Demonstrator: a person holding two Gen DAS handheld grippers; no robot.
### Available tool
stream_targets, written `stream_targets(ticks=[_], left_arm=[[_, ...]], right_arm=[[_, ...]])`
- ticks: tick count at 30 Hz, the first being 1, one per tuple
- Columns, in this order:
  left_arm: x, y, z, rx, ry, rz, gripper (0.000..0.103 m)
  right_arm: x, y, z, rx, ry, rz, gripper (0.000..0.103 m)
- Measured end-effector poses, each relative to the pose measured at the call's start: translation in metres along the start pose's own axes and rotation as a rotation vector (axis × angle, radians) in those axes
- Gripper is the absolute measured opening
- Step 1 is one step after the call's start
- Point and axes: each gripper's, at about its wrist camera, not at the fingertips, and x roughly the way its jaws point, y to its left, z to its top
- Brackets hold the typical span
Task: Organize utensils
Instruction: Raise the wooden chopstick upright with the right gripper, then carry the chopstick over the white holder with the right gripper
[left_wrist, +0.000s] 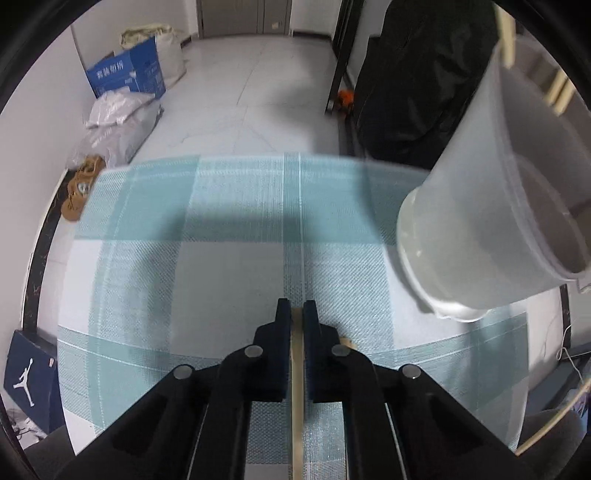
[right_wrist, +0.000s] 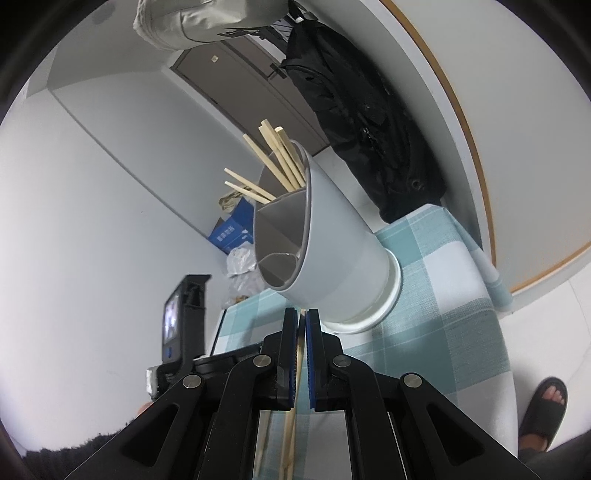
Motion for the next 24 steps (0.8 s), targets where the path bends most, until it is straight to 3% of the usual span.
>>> stream_targets(ticks=[10,24], left_arm=[[-0.085,0.011,-0.029,-0.036,-0.310,-0.132,0.002],[-0.129,0.031,-0.045,-0.039,-0.491,-0.285,0.002]], right_arm=[[-0.008,0.044,-0.008,-0.156,-0.019,-0.011,0.004],[-0.010,0.110,-0.027,-0.342,-0.013,-0.034,0.003]])
